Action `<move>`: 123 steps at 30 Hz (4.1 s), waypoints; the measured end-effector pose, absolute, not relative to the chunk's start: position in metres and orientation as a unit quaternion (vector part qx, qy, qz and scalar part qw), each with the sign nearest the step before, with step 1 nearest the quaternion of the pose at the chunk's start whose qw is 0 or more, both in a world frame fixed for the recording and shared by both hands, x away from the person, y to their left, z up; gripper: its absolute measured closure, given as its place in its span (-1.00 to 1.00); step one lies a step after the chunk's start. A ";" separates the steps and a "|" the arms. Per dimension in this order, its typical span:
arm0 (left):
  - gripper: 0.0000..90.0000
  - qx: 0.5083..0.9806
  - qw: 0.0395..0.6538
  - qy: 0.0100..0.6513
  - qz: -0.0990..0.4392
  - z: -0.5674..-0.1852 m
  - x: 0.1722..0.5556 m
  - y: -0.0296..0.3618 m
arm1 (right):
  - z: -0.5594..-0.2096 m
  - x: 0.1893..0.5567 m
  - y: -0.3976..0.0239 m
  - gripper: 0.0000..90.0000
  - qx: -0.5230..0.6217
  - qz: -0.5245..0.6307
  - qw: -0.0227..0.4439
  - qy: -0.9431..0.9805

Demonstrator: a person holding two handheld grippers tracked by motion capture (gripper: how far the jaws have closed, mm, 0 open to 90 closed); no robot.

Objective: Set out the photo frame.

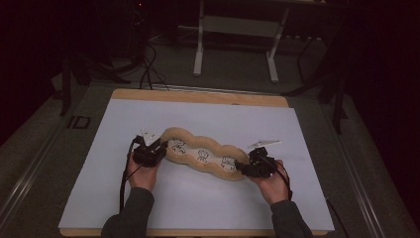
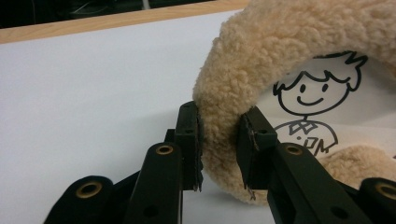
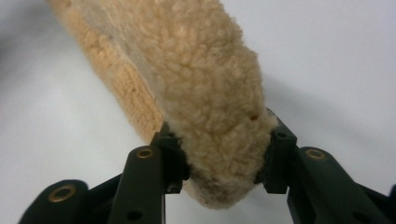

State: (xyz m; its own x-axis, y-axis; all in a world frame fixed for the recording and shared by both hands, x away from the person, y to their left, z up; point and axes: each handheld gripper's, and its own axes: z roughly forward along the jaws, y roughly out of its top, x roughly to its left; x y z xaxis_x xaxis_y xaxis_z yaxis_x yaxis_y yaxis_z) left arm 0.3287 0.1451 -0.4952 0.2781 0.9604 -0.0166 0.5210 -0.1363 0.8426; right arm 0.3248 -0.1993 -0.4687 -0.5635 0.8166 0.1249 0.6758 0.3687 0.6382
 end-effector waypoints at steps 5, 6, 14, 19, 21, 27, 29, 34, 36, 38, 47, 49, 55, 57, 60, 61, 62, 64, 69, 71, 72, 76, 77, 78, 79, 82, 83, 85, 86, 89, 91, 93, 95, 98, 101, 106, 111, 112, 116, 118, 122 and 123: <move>0.62 0.687 0.395 0.535 0.292 -0.496 0.326 0.145 | -0.468 0.337 -0.198 0.25 0.466 0.332 0.128 0.810; 0.62 0.683 0.396 0.539 0.293 -0.496 0.326 0.145 | -0.467 0.339 -0.196 0.24 0.466 0.330 0.135 0.810; 0.62 0.672 0.401 0.554 0.286 -0.501 0.325 0.149 | -0.466 0.351 -0.194 0.21 0.474 0.342 0.152 0.797; 0.62 0.669 0.405 0.553 0.288 -0.501 0.325 0.148 | -0.469 0.356 -0.193 0.19 0.470 0.343 0.166 0.796; 0.61 0.672 0.402 0.553 0.285 -0.502 0.325 0.147 | -0.470 0.358 -0.194 0.20 0.472 0.345 0.171 0.793; 0.60 0.670 0.407 0.552 0.283 -0.506 0.324 0.146 | -0.473 0.359 -0.197 0.23 0.472 0.352 0.187 0.787; 0.60 0.669 0.408 0.553 0.283 -0.507 0.323 0.147 | -0.473 0.359 -0.198 0.24 0.469 0.355 0.189 0.786; 0.60 0.668 0.411 0.553 0.281 -0.509 0.318 0.147 | -0.472 0.358 -0.196 0.24 0.470 0.353 0.193 0.786; 0.60 0.671 0.409 0.550 0.283 -0.508 0.316 0.147 | -0.473 0.357 -0.197 0.24 0.468 0.354 0.192 0.787; 0.60 0.673 0.408 0.548 0.284 -0.507 0.314 0.146 | -0.474 0.356 -0.199 0.24 0.469 0.354 0.189 0.787; 0.60 0.671 0.411 0.551 0.278 -0.508 0.307 0.146 | -0.476 0.356 -0.205 0.26 0.476 0.366 0.171 0.781; 0.60 0.670 0.412 0.553 0.274 -0.509 0.306 0.147 | -0.475 0.356 -0.204 0.26 0.476 0.366 0.173 0.781; 0.58 0.674 0.411 0.552 0.268 -0.510 0.305 0.148 | -0.474 0.357 -0.204 0.26 0.478 0.367 0.170 0.780; 0.58 0.675 0.410 0.552 0.269 -0.510 0.304 0.148 | -0.474 0.357 -0.204 0.26 0.478 0.367 0.170 0.780; 0.58 0.676 0.409 0.551 0.270 -0.510 0.304 0.147 | -0.475 0.355 -0.205 0.26 0.478 0.369 0.169 0.779; 0.58 0.676 0.408 0.551 0.271 -0.510 0.304 0.147 | -0.476 0.355 -0.206 0.26 0.478 0.369 0.168 0.779; 0.58 0.676 0.408 0.551 0.271 -0.510 0.303 0.147 | -0.476 0.355 -0.206 0.26 0.477 0.370 0.168 0.779; 0.58 0.676 0.408 0.551 0.271 -0.511 0.303 0.147 | -0.476 0.354 -0.206 0.26 0.479 0.369 0.167 0.779; 0.58 0.675 0.407 0.553 0.271 -0.512 0.302 0.147 | -0.476 0.354 -0.205 0.26 0.478 0.370 0.169 0.779; 0.58 0.676 0.405 0.552 0.271 -0.511 0.302 0.147 | -0.476 0.353 -0.205 0.26 0.479 0.370 0.169 0.778; 0.58 0.676 0.405 0.552 0.271 -0.512 0.302 0.147 | -0.476 0.353 -0.205 0.26 0.479 0.370 0.169 0.778; 0.57 0.677 0.405 0.553 0.268 -0.512 0.301 0.147 | -0.476 0.352 -0.206 0.26 0.477 0.371 0.168 0.779; 0.58 0.677 0.406 0.553 0.265 -0.512 0.301 0.148 | -0.476 0.352 -0.206 0.26 0.476 0.372 0.167 0.779; 0.58 0.677 0.407 0.553 0.264 -0.512 0.300 0.148 | -0.477 0.352 -0.206 0.25 0.476 0.372 0.167 0.779; 0.58 0.677 0.409 0.552 0.263 -0.512 0.300 0.149 | -0.477 0.352 -0.206 0.25 0.476 0.372 0.166 0.780; 0.58 0.676 0.412 0.552 0.262 -0.513 0.299 0.149 | -0.477 0.351 -0.206 0.25 0.476 0.372 0.166 0.779; 0.58 0.676 0.412 0.552 0.262 -0.513 0.299 0.149 | -0.477 0.351 -0.206 0.25 0.477 0.372 0.166 0.779; 0.58 0.676 0.412 0.552 0.262 -0.513 0.299 0.149 | -0.477 0.351 -0.206 0.25 0.477 0.372 0.166 0.779; 0.58 0.676 0.412 0.552 0.263 -0.513 0.298 0.149 | -0.477 0.351 -0.206 0.25 0.476 0.372 0.166 0.779; 0.58 0.676 0.412 0.552 0.262 -0.513 0.298 0.149 | -0.478 0.350 -0.207 0.24 0.476 0.376 0.167 0.778; 0.58 0.675 0.411 0.553 0.264 -0.513 0.298 0.149 | -0.479 0.349 -0.208 0.24 0.475 0.378 0.166 0.777; 0.59 0.675 0.410 0.554 0.264 -0.513 0.297 0.149 | -0.479 0.349 -0.208 0.24 0.474 0.380 0.165 0.777; 0.59 0.675 0.410 0.554 0.263 -0.513 0.297 0.149 | -0.479 0.349 -0.208 0.24 0.474 0.380 0.164 0.777; 0.58 0.676 0.410 0.554 0.261 -0.513 0.297 0.149 | -0.479 0.348 -0.208 0.23 0.474 0.381 0.164 0.776; 0.58 0.677 0.410 0.554 0.258 -0.512 0.298 0.150 | -0.479 0.348 -0.208 0.22 0.476 0.382 0.163 0.775; 0.54 0.680 0.409 0.555 0.249 -0.511 0.300 0.152 | -0.479 0.350 -0.209 0.14 0.484 0.382 0.153 0.772; 0.36 0.685 0.405 0.553 0.247 -0.511 0.299 0.154 | -0.481 0.349 -0.210 -0.09 0.486 0.378 0.156 0.772; 0.34 0.685 0.404 0.552 0.249 -0.511 0.298 0.154 | -0.481 0.349 -0.211 -0.11 0.486 0.379 0.157 0.772; 0.25 0.686 0.406 0.551 0.249 -0.509 0.296 0.156 | -0.481 0.347 -0.214 -0.17 0.483 0.378 0.158 0.774; 0.22 0.687 0.406 0.550 0.247 -0.508 0.295 0.157 | -0.479 0.346 -0.215 -0.18 0.480 0.378 0.160 0.775; 0.18 0.689 0.402 0.552 0.241 -0.506 0.293 0.162 | -0.477 0.342 -0.218 -0.18 0.480 0.381 0.160 0.774; 0.18 0.690 0.402 0.552 0.240 -0.505 0.292 0.164 | -0.476 0.341 -0.220 -0.18 0.479 0.383 0.159 0.774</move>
State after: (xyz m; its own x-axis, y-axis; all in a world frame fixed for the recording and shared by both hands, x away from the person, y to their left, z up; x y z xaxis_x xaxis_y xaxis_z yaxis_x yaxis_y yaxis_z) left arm 0.2923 0.1640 -0.5054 0.2750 0.9547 -0.1132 0.5683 -0.0664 0.8202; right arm 0.3413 -0.2195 -0.4763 -0.4898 0.8635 0.1203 0.6193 0.2476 0.7451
